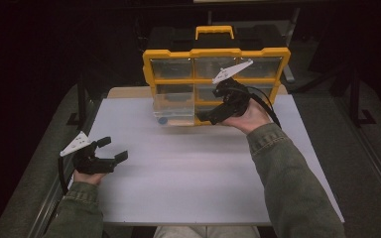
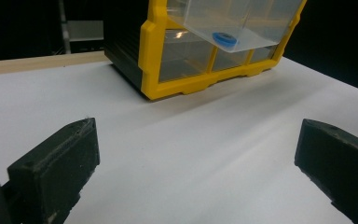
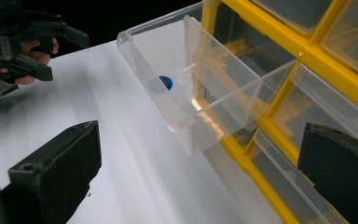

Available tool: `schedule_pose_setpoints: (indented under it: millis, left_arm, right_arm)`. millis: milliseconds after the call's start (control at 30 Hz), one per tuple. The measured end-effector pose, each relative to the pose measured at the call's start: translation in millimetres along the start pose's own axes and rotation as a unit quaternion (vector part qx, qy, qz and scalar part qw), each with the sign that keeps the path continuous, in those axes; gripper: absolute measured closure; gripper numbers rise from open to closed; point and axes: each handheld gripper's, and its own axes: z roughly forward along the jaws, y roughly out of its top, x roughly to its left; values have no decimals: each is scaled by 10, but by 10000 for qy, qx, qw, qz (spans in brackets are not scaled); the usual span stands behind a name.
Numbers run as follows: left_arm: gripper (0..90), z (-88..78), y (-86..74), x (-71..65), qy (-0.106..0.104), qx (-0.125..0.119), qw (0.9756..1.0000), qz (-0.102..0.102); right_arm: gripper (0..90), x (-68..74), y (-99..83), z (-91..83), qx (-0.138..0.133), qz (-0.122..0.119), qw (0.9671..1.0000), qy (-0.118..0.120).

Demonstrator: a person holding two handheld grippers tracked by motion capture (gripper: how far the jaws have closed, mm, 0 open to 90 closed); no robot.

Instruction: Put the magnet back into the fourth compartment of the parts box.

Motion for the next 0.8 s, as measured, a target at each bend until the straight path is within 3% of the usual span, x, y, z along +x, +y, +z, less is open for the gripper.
schedule_pose_setpoints:
  millis: [800]
  left_arm:
    - [0,7,2,-9,-3,28,10000,31]
  right_arm:
    - [0,-70,-571,-90,-163,218,9996,-73]
